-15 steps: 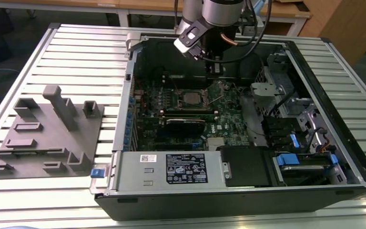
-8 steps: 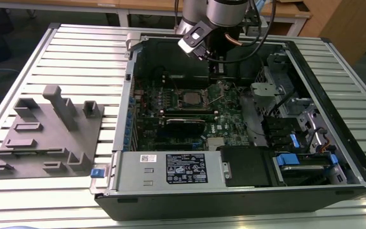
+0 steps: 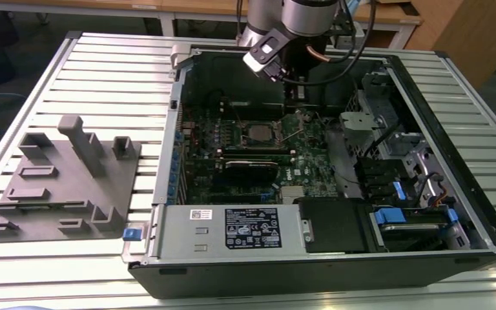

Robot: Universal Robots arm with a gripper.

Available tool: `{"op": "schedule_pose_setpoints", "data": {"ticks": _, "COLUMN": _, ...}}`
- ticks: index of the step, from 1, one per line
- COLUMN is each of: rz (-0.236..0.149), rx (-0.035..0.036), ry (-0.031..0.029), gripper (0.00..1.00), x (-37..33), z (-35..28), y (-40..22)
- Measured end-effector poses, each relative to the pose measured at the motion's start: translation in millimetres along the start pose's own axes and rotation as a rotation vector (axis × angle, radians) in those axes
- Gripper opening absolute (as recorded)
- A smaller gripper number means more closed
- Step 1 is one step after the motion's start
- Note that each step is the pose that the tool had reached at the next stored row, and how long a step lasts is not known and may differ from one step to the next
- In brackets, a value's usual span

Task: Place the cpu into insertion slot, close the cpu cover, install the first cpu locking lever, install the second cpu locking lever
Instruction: 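Close the cpu cover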

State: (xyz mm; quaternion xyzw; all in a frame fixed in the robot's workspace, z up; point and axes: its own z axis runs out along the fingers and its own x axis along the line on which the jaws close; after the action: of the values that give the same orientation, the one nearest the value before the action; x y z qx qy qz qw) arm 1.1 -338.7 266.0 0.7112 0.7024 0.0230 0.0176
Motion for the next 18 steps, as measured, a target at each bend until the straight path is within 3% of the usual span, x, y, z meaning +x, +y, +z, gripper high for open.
{"op": "schedule_pose_setpoints", "data": {"ticks": 18, "rz": 0.000, "rx": 0.0001, "ry": 0.0000, "gripper": 0.11, "x": 0.5, "z": 2.4, "y": 39.6}}
